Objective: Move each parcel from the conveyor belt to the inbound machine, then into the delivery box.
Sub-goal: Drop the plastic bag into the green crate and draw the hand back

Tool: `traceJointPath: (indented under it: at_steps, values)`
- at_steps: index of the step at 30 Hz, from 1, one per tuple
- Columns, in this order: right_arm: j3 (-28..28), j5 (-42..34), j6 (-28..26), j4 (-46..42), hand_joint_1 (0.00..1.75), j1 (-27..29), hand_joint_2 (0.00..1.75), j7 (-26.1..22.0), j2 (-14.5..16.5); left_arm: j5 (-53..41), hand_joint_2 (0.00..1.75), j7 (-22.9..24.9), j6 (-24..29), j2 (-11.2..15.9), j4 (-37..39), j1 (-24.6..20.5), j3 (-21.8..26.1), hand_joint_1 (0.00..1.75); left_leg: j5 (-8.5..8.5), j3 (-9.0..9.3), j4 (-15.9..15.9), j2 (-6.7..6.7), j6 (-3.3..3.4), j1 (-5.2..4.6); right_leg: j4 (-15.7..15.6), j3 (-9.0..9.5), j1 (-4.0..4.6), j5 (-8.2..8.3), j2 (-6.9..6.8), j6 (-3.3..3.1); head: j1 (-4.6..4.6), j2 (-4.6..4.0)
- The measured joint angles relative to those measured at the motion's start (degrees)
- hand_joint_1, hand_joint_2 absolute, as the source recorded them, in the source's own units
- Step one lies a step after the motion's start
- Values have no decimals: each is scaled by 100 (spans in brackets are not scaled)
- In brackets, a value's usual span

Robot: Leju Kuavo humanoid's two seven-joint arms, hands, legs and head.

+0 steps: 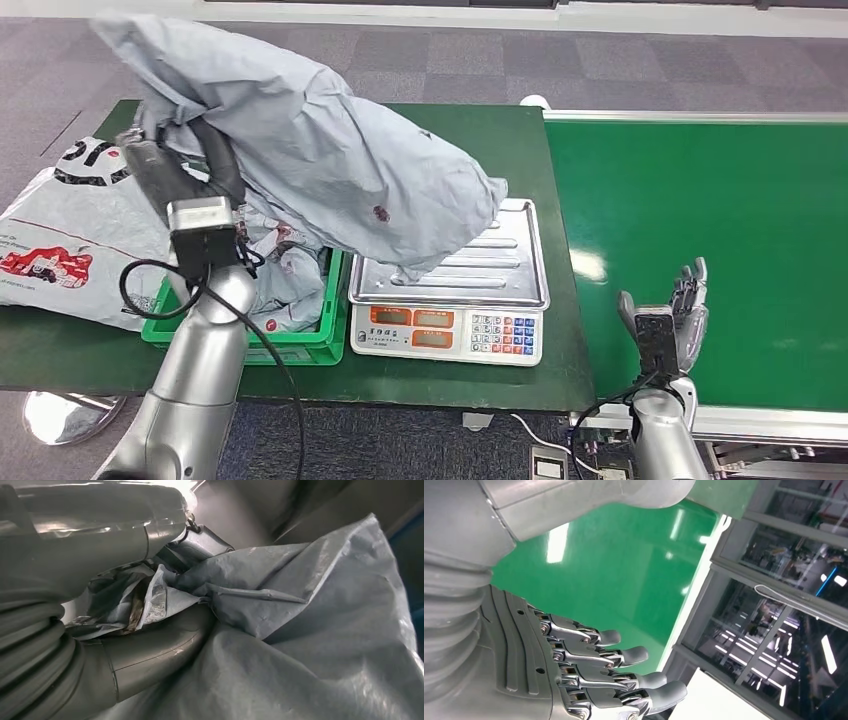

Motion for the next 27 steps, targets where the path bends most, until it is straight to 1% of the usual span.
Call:
traceJointPath:
  at_steps: [2,4,6,9,11,14,17,19,23,27]
  values:
    - [47,-58,-31,2,0,11,175,-1,-14,-532,175,-12,20,-159,-864,106,395,175,-1,1,0,2,0,-1,0,0,-1,-1,2,0,1,0]
    - [103,-70,-52,2,0,28,175,-4,-16,-716,175,-9,31,-246,-1395,98,904,175,-6,11,-1,7,-3,-3,0,3,-3,-3,9,-2,-1,0]
    - [142,-60,-73,1,0,49,175,-7,-15,-739,175,9,31,-259,-1618,65,1343,175,-8,15,-2,11,-6,-2,0,5,4,-5,9,-4,-1,0]
    - [170,-34,-94,0,0,51,175,-5,-16,-844,175,15,17,-250,-1622,-65,1778,175,1,14,-2,2,-8,7,0,10,15,-6,-6,-7,-1,0]
    - [185,-22,-95,0,0,46,175,-5,-16,-1133,175,13,10,-228,-1343,-252,2060,175,9,14,-2,-6,-7,11,0,14,13,-3,-16,-9,-1,0]
    - [192,-24,-95,0,0,31,175,-7,-17,-1800,175,56,12,-154,-623,-592,2538,175,17,15,-2,-10,-11,11,1,16,12,5,-18,-14,-1,0]
    - [201,-32,-95,2,0,-2,175,-7,-30,-2935,175,369,9,-12,407,-1032,3150,175,23,16,-1,-9,-12,11,1,15,12,11,-16,-15,-1,0]
    - [229,-34,-94,4,0,-34,175,-7,-36,-3353,175,524,2,110,1075,-1261,3488,175,26,17,-1,-4,-14,11,1,11,12,18,-12,-19,-1,0]
    - [260,-40,-96,4,0,-50,175,-5,-50,-3441,175,564,1,251,1798,-1456,3785,175,26,15,-1,-1,-16,13,2,8,14,22,-5,-22,-1,0]
    - [287,-40,-95,5,0,-60,175,-7,-57,-3446,175,564,5,331,2145,-1546,3853,175,25,8,-1,-7,-15,13,2,7,13,18,-10,-21,-1,0]
